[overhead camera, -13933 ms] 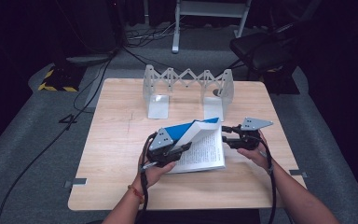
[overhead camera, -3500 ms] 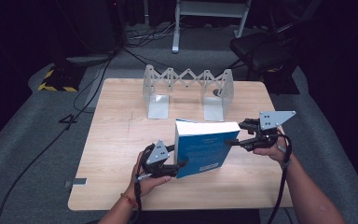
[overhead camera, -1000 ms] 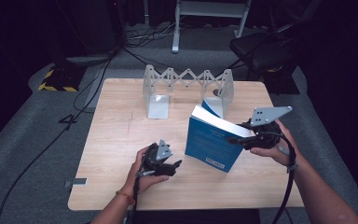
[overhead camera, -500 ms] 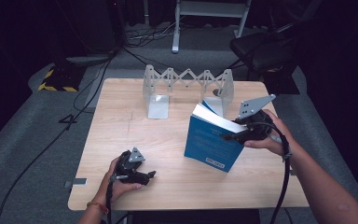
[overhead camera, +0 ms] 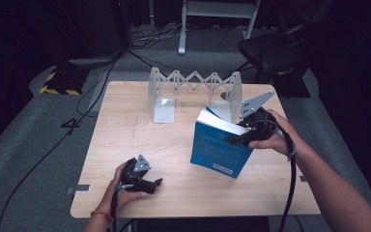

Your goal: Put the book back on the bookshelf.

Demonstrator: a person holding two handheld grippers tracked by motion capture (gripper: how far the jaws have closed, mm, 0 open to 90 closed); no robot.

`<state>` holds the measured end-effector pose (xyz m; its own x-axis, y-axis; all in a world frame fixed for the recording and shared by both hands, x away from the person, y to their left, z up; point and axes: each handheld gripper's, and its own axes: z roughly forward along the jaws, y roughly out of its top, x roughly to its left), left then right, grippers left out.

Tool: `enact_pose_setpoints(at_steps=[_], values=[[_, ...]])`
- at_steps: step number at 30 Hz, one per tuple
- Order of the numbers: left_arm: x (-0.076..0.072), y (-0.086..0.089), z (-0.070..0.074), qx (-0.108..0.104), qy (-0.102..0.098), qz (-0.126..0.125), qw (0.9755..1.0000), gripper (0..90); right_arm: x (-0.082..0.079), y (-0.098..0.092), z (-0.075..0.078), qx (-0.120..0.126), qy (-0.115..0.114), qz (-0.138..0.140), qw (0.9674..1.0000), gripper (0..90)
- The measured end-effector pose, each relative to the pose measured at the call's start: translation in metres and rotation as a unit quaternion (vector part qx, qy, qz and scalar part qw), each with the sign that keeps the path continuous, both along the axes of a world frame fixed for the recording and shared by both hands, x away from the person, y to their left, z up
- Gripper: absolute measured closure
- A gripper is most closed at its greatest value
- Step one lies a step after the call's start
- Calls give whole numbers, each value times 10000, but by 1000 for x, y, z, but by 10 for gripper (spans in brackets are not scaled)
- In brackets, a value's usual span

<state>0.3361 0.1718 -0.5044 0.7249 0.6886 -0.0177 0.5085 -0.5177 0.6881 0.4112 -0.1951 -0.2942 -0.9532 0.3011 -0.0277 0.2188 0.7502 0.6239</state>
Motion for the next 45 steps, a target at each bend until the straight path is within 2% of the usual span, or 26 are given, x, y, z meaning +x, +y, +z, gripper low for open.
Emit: enact_pose_setpoints(at_steps=[9,15,22,30,32,40,45], values=[[1,-1,0,25,-4,23,10000,151,3,-5,0,59,-60,-173,9998,611],[1,-1,0,11,-5,35,10000,151,9,-9,1,92,-120,-423,9990,612],[2,-1,0,-16,21,34,10000,147,15,-8,4,111,-228,-567,9981,612],[2,-1,0,-4,22,34,10000,139,24,-8,7,132,-186,-678,9974,613],[2,-1,0,-5,22,34,10000,139,28,-10,9,136,-151,-766,9969,612],[2,-1,0,-3,22,34,10000,138,38,-13,14,60,-283,-1020,9944,613],[2,-1,0,-1,21,33,10000,138,47,-18,18,40,-335,-1298,9910,613]])
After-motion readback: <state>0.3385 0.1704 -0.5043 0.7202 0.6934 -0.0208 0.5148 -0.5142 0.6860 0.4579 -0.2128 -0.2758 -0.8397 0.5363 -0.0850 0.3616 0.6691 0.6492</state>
